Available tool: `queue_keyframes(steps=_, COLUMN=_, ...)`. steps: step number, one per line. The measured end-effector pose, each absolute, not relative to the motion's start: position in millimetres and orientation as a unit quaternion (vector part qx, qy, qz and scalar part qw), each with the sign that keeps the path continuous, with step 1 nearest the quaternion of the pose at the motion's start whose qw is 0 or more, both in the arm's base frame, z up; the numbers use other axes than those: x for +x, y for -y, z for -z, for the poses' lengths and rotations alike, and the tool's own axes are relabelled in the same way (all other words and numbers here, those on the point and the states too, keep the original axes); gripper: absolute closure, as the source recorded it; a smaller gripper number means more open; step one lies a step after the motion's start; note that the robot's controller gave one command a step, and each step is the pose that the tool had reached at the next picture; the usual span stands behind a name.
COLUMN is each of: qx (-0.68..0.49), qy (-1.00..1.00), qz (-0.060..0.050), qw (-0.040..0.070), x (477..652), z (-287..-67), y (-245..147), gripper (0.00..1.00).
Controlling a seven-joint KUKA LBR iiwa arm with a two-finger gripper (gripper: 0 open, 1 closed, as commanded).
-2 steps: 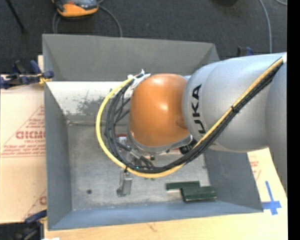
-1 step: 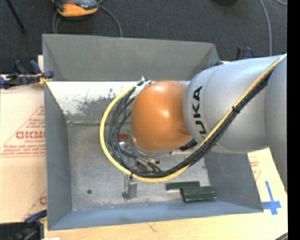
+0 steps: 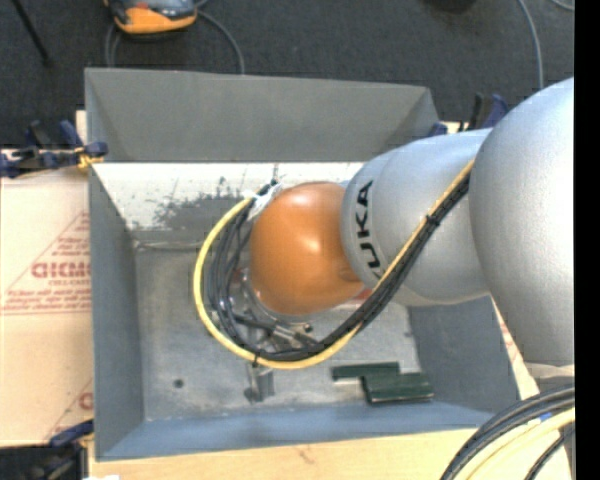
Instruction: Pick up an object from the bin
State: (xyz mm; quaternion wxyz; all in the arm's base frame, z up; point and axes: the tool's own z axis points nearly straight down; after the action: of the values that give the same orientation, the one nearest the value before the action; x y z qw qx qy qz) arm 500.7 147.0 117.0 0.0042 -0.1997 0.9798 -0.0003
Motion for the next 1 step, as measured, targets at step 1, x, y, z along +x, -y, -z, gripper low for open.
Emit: queue_keyframes(steps=1, qx=-0.230, qy=-0.973, qz=-0.001, qw=0.001, x=486.1, z=-84.4, y=-108.0, gripper=0.00)
